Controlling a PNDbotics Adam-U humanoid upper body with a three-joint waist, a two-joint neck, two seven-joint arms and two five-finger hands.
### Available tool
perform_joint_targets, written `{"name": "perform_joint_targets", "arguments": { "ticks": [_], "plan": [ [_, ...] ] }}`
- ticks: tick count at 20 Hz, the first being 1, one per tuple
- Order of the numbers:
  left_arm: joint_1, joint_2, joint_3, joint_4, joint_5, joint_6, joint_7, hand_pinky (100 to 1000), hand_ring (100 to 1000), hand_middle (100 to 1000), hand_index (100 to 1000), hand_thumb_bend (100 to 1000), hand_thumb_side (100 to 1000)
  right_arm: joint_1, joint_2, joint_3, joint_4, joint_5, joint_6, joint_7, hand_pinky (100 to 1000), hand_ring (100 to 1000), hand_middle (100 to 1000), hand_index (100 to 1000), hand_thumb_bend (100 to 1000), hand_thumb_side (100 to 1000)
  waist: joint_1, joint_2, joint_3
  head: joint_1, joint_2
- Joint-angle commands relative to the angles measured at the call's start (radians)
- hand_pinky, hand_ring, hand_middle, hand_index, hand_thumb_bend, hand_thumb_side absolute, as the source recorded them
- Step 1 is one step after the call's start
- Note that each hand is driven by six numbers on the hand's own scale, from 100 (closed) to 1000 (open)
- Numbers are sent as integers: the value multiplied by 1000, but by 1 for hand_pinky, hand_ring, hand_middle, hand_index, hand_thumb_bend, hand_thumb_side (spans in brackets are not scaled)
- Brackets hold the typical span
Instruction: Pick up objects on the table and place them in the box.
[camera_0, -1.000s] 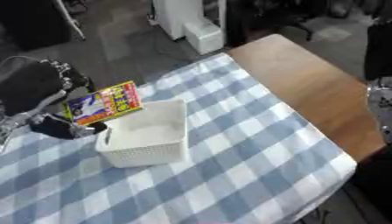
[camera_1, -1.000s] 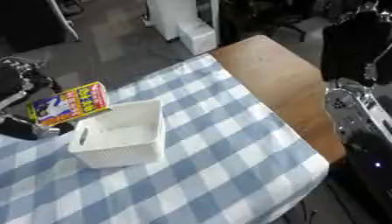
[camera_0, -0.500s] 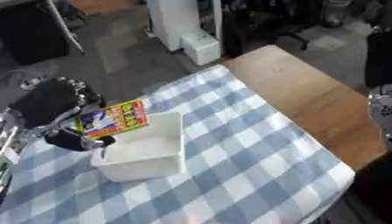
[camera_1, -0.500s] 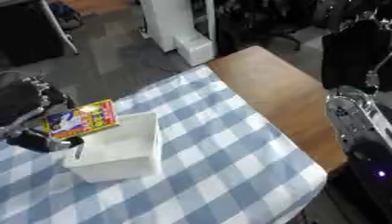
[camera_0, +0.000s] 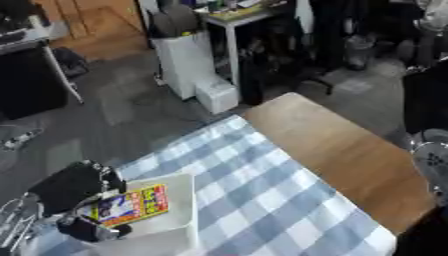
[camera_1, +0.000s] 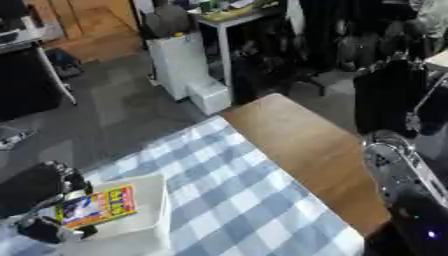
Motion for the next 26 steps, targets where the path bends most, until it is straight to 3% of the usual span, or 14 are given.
{"name": "perform_joint_targets", "arguments": {
  "ticks": [1, 2, 5, 9, 11, 12, 13, 14, 17, 19, 22, 23, 24, 26],
  "plan": [
    [-19, 10, 22, 14, -50, 59, -76, 1000, 896, 864, 695, 594, 883, -15, -31, -13, -13, -1, 5, -1, 425, 358, 395, 596, 100, 1000, -9, -6, 5, 1, -27],
    [-17, 15, 25, -22, -42, 82, -93, 1000, 892, 862, 647, 583, 889, -11, -29, -14, -13, 2, 5, 0, 425, 357, 395, 596, 100, 1000, -10, -5, 8, -3, -34],
    [4, 26, 37, -163, 60, 163, -92, 964, 820, 847, 657, 598, 819, 0, -25, -15, -13, 12, -2, 2, 425, 358, 395, 595, 100, 1000, -16, -5, 16, -23, -62],
    [59, 63, 41, -365, 354, 284, -56, 809, 715, 807, 668, 576, 775, 16, -22, -14, -13, 21, -19, 9, 425, 357, 395, 593, 100, 1000, -24, -8, 28, -56, -117],
    [128, 89, 35, -499, 531, 334, -69, 768, 679, 791, 664, 588, 756, 30, -19, -14, -13, 29, -28, 15, 425, 356, 394, 592, 100, 1000, -29, -9, 39, -92, -157],
    [172, 97, 36, -575, 603, 350, -77, 677, 595, 735, 648, 615, 691, 40, -16, -14, -13, 36, -32, 21, 426, 355, 394, 592, 100, 1000, -32, -10, 48, -121, -181],
    [216, 105, 39, -652, 663, 362, -80, 694, 607, 742, 650, 615, 699, 50, -13, -14, -13, 45, -39, 27, 426, 356, 394, 592, 100, 1000, -35, -10, 55, -143, -198],
    [272, 104, 44, -727, 712, 368, -74, 520, 513, 680, 627, 607, 661, 64, -9, -13, -13, 55, -47, 35, 425, 352, 394, 596, 100, 1000, -41, -9, 66, -174, -225],
    [416, 72, 53, -897, 808, 379, -61, 466, 470, 639, 614, 608, 647, 109, 5, -9, -13, 86, -88, 64, 425, 351, 394, 595, 100, 1000, -60, -6, 102, -248, -291],
    [452, 32, 50, -963, 842, 386, -72, 435, 437, 613, 606, 600, 649, 144, 19, 5, -13, 114, -134, 110, 423, 350, 394, 594, 100, 1000, -76, 3, 134, -292, -338],
    [447, -15, 39, -1020, 883, 396, -109, 397, 401, 594, 613, 577, 658, 202, 50, 49, -13, 162, -211, 214, 395, 337, 377, 573, 100, 1000, -95, 12, 183, -272, -374],
    [440, -31, 35, -1032, 903, 402, -118, 394, 399, 594, 615, 593, 714, 216, 63, 64, -13, 157, -247, 247, 390, 339, 374, 568, 100, 1000, -98, 15, 198, -263, -385],
    [433, -43, 31, -1043, 922, 406, -127, 394, 399, 594, 615, 585, 659, 224, 73, 70, -13, 143, -266, 284, 387, 344, 375, 565, 100, 1000, -101, 16, 210, -254, -394],
    [425, -57, 25, -1061, 951, 409, -143, 395, 399, 593, 616, 590, 659, 236, 80, 68, -13, 103, -279, 364, 398, 351, 384, 574, 100, 1000, -105, 17, 222, -240, -398]
  ]
}}
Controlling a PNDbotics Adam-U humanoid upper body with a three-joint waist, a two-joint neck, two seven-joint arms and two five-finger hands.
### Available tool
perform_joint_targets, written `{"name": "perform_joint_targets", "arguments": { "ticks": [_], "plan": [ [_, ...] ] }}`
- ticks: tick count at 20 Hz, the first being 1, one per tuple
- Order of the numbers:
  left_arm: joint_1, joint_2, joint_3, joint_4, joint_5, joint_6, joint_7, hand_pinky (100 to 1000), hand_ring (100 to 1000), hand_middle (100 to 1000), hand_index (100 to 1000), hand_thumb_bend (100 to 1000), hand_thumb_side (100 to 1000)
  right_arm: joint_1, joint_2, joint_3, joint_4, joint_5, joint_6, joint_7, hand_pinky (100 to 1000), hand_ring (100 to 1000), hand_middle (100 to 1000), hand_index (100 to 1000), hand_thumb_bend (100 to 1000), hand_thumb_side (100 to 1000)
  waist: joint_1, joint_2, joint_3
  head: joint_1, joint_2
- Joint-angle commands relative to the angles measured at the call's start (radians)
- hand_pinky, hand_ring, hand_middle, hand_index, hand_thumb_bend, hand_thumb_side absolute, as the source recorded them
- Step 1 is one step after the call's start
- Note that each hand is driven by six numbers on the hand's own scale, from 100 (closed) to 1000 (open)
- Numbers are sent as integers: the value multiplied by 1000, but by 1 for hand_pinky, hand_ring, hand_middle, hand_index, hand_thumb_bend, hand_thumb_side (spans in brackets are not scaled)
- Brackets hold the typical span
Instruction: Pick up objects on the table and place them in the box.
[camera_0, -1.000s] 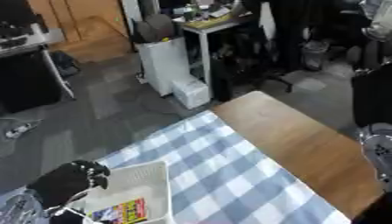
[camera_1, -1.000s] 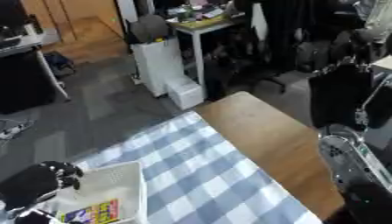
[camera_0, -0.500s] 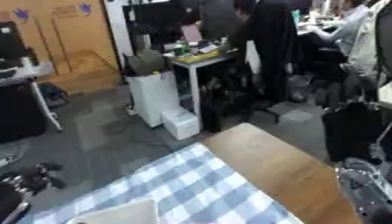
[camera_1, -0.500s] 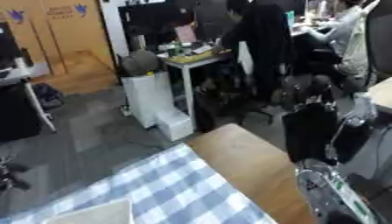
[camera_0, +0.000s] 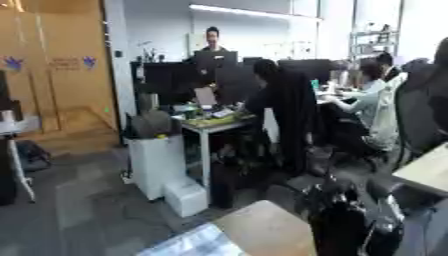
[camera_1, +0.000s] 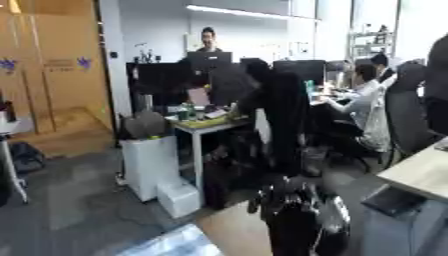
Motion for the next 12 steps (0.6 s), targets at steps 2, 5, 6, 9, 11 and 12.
{"name": "perform_joint_targets", "arguments": {
  "ticks": [2, 5, 6, 9, 11, 12],
  "plan": [
    [-27, -22, -11, -56, 59, 3, -30, 395, 399, 593, 614, 593, 657, 12, -9, -8, -13, -67, -90, 208, 400, 353, 386, 574, 100, 1000, -10, -10, 6, 31, -12],
    [-22, -22, -10, -70, 79, 5, -39, 397, 401, 593, 612, 591, 660, 12, -17, -21, -13, -138, -91, 248, 398, 357, 387, 574, 100, 1000, -9, -22, 4, 37, -12],
    [-20, -20, -10, -76, 85, 5, -40, 398, 402, 592, 611, 593, 659, 10, -21, -27, -13, -160, -91, 250, 396, 357, 386, 573, 100, 1000, -8, -24, 1, 35, -20],
    [-23, -29, -12, -98, 99, 5, -47, 396, 402, 590, 611, 593, 655, 2, -29, -41, -13, -207, -91, 245, 397, 356, 386, 574, 100, 1000, -9, -25, -10, 11, -65],
    [-23, -28, -13, -102, 105, 6, -54, 392, 401, 590, 608, 590, 659, -4, -35, -43, -13, -218, -91, 248, 398, 358, 388, 575, 100, 1000, -9, -24, -15, 3, -84],
    [-21, -24, -15, -100, 107, 4, -58, 389, 399, 590, 607, 588, 662, -7, -37, -43, -13, -222, -91, 251, 398, 359, 388, 574, 100, 1000, -8, -24, -17, 4, -89]
  ]
}}
